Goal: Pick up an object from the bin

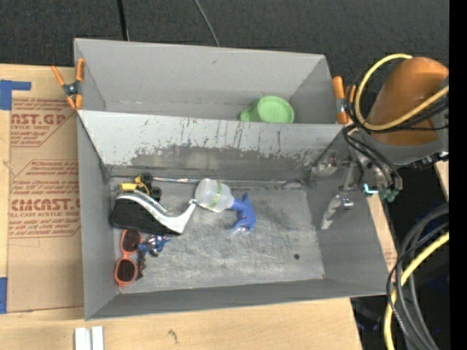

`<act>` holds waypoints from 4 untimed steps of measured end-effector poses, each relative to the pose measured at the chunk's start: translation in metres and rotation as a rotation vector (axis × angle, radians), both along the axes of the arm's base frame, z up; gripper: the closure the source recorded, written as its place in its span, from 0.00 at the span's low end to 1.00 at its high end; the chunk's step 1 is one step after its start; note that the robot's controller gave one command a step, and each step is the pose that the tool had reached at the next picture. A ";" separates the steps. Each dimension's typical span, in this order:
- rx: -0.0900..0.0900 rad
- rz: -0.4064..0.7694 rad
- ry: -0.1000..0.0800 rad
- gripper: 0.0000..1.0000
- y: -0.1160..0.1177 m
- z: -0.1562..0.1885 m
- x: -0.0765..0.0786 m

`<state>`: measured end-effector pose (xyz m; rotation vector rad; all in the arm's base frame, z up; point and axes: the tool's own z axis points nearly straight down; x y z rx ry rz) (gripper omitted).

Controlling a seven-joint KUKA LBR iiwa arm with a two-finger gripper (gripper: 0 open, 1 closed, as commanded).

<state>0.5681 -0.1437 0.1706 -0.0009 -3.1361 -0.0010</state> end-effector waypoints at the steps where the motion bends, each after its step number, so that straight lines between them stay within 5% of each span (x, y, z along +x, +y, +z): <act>1: -0.001 0.001 -0.007 0.00 0.001 0.004 0.002; 2: -0.002 0.056 -0.012 0.00 0.055 -0.067 0.009; 3: 0.002 -0.005 0.001 0.00 0.079 -0.085 0.010; 4: 0.000 -0.150 -0.008 0.00 0.129 -0.071 0.025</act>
Offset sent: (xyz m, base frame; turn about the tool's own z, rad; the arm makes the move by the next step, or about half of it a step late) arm 0.0109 0.0794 -0.1006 -0.0832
